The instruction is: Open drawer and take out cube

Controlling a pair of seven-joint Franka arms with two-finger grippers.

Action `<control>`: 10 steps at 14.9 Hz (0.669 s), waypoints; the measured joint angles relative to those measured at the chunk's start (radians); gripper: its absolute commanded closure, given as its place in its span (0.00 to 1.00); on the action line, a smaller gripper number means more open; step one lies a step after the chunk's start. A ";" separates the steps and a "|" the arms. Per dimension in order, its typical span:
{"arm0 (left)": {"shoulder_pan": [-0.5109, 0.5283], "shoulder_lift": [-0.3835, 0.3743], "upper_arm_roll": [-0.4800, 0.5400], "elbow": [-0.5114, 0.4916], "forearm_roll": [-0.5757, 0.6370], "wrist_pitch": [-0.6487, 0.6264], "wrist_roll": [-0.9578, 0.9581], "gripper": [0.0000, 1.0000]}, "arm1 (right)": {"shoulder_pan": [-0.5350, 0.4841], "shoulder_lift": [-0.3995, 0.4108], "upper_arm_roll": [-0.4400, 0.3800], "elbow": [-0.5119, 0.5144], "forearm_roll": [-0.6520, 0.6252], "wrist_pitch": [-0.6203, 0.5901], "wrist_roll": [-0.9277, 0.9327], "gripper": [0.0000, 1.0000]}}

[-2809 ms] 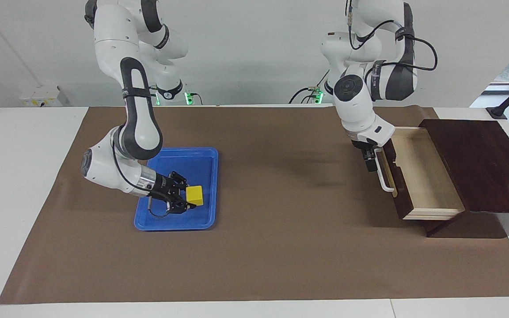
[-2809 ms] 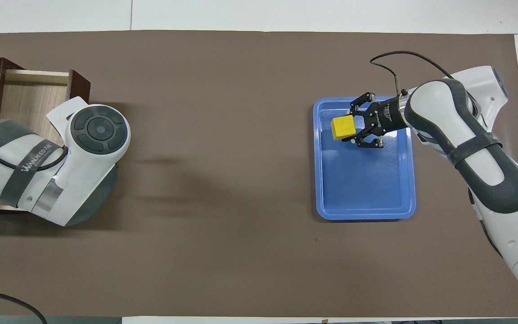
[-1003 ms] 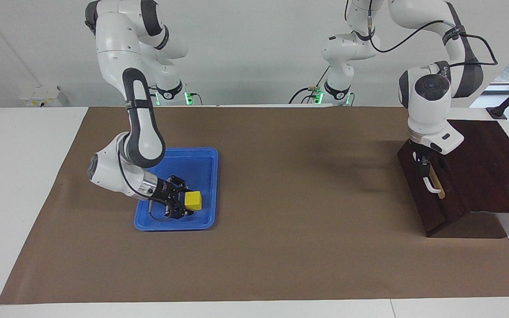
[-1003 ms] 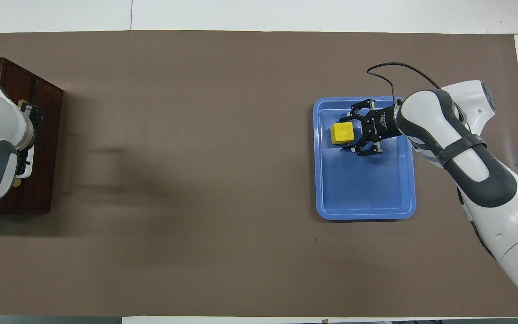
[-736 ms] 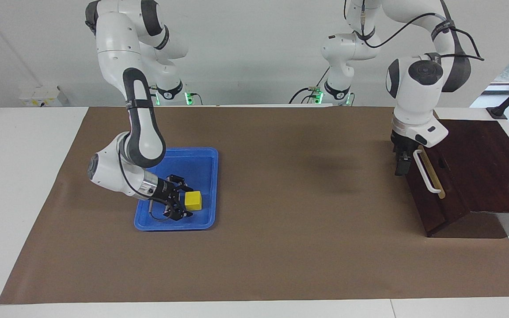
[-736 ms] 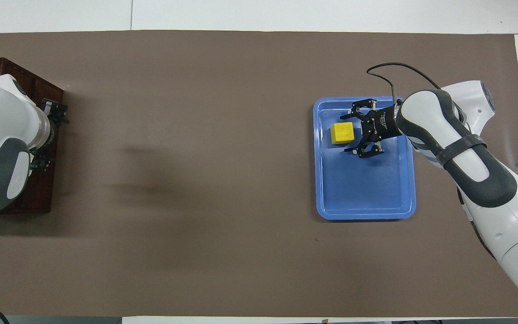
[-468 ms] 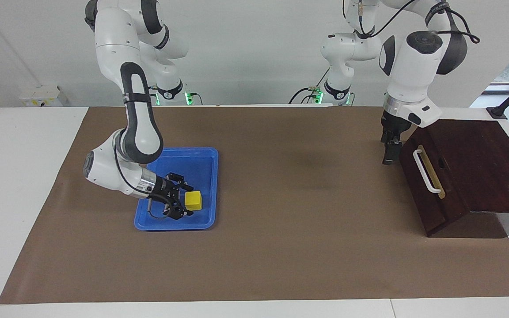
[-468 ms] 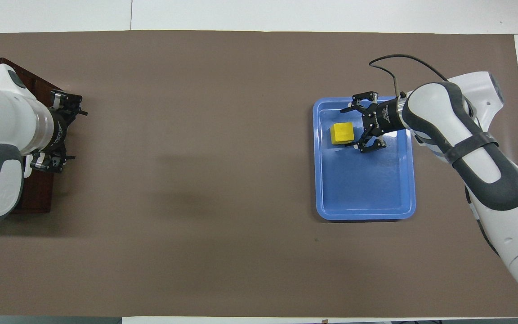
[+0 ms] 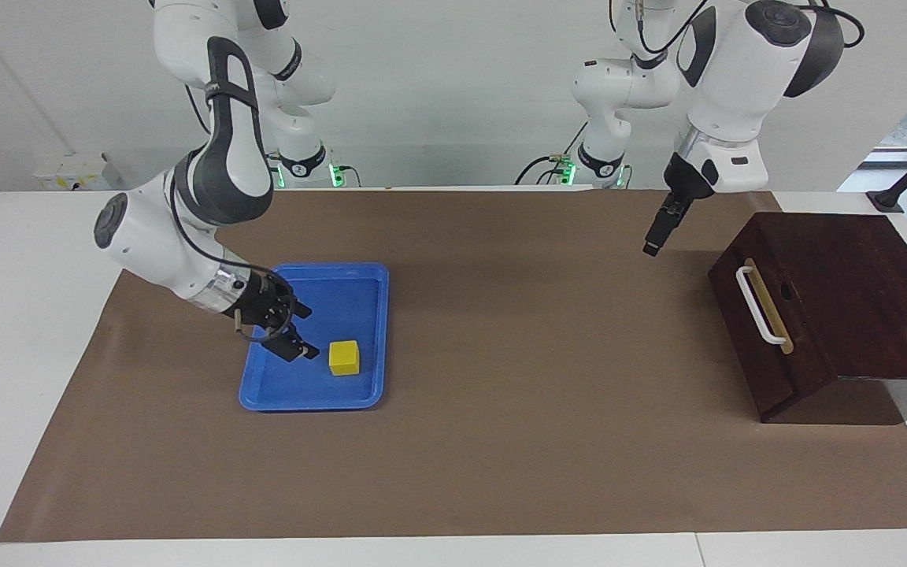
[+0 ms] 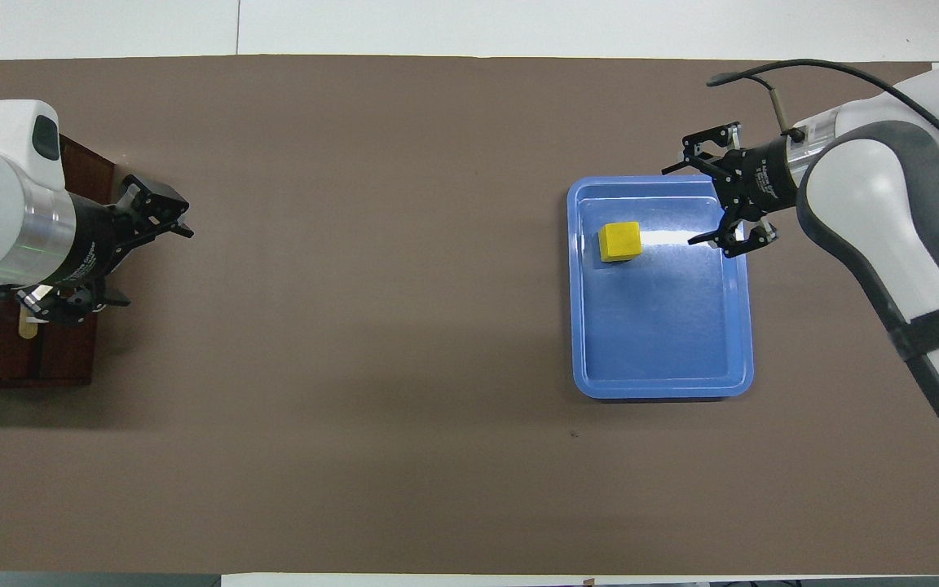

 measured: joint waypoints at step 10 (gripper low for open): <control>0.079 0.000 0.053 0.037 0.000 -0.174 0.747 0.00 | -0.066 -0.189 -0.008 0.080 -0.357 -0.309 -0.772 0.00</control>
